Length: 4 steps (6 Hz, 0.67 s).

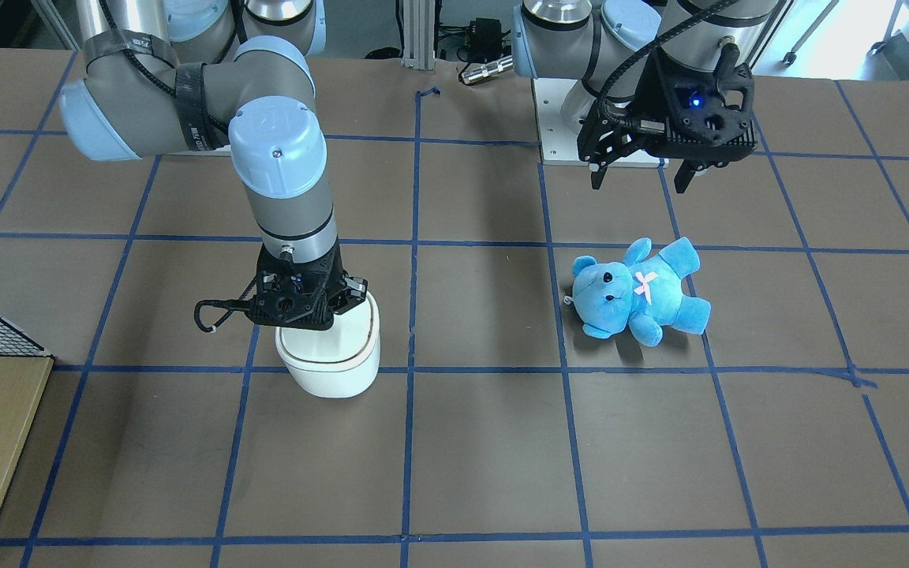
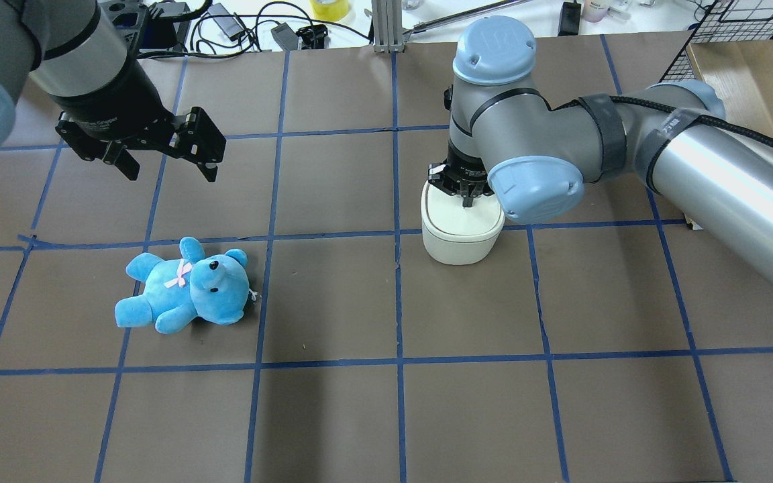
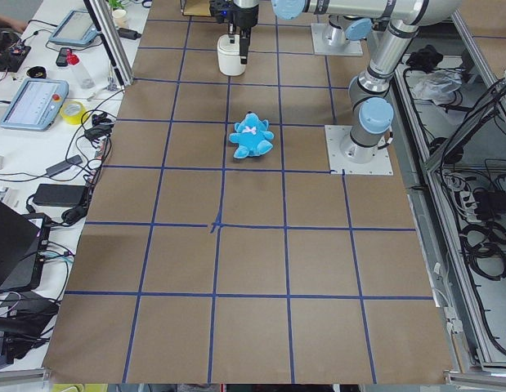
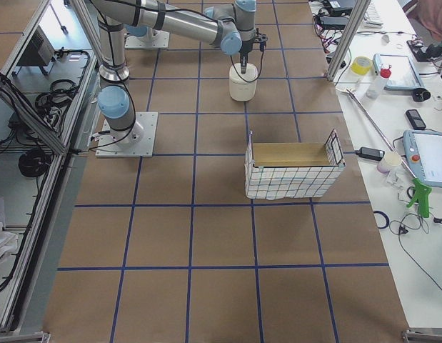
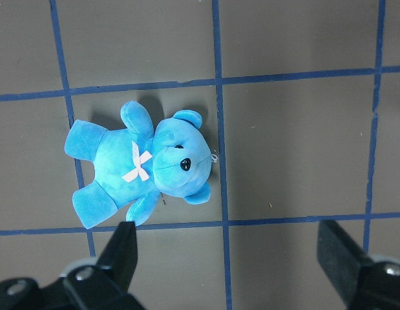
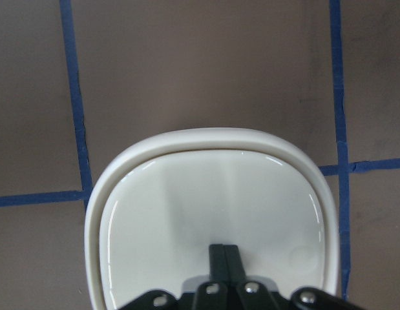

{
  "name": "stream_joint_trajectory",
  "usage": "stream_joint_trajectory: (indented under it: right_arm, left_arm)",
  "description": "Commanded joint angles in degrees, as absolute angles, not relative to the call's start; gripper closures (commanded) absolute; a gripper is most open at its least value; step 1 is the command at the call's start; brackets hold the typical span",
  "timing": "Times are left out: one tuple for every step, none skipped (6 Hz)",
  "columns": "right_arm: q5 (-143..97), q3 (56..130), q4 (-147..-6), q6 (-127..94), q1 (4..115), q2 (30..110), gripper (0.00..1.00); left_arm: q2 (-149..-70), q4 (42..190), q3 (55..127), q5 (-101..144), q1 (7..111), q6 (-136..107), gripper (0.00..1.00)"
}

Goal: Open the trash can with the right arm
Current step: 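Grip the lid edge with the right gripper and lift it upward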

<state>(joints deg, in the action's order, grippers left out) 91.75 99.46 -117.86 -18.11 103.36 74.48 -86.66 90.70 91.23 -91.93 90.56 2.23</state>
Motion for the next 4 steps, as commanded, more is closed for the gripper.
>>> stream_joint_trajectory:
  right_arm:
    - [91.75,98.35,-117.43,-18.37,103.36,76.10,0.80]
    - [91.50,96.61,-116.73,-19.07,103.19,79.77,0.16]
    - [91.41,93.20,-113.15,-19.07,102.84,82.24,0.00]
    - [91.58,86.64,-106.76,-19.07,102.57,82.53,0.00]
  left_arm:
    - [-86.66,90.70,91.23,-91.93,90.53,2.29,0.00]
    - [-86.66,90.70,91.23,-91.93,90.53,2.20,0.00]
    - [-86.66,90.70,91.23,-91.93,90.53,2.28,0.00]
    - [-86.66,90.70,91.23,-91.93,90.53,2.29,0.00]
